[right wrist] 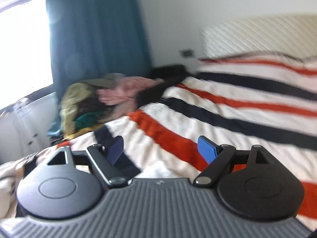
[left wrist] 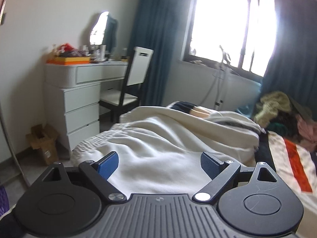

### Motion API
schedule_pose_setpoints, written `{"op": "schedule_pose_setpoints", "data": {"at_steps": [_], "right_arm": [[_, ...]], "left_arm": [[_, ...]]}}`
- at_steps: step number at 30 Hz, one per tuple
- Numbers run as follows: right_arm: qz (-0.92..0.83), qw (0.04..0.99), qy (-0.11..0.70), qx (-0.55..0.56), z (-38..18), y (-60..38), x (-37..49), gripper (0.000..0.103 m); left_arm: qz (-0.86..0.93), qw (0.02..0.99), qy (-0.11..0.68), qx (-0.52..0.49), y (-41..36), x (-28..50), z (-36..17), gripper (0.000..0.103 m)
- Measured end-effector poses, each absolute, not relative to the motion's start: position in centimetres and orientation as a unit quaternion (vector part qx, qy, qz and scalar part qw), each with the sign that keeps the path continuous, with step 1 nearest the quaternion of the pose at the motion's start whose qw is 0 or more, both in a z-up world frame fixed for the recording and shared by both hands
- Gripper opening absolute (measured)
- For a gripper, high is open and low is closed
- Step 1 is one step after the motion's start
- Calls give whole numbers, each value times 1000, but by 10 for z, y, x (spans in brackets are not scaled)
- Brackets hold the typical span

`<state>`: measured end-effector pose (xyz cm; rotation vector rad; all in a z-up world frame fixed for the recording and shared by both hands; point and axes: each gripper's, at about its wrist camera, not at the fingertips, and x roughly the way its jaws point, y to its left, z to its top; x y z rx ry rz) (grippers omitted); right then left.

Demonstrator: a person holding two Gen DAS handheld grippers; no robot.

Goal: Fold clothes

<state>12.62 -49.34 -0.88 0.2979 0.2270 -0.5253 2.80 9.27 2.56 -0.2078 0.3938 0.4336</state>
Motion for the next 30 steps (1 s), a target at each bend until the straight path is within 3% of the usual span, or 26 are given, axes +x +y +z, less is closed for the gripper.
{"op": "schedule_pose_setpoints", "data": {"at_steps": [4, 10, 17, 30], "right_arm": [[-199, 968, 112, 100, 0, -457, 131, 83], [-111, 975, 132, 141, -6, -404, 123, 83], [-46, 985, 141, 92, -8, -350, 123, 83], [-20, 980, 164, 112, -19, -341, 137, 83]], "left_arm": [[190, 960, 199, -62, 75, 40, 16, 91], [159, 965, 206, -26, 52, 48, 5, 91], [126, 970, 205, 27, 25, 55, -5, 91], [118, 969, 196, 97, -30, 147, -37, 92]]}}
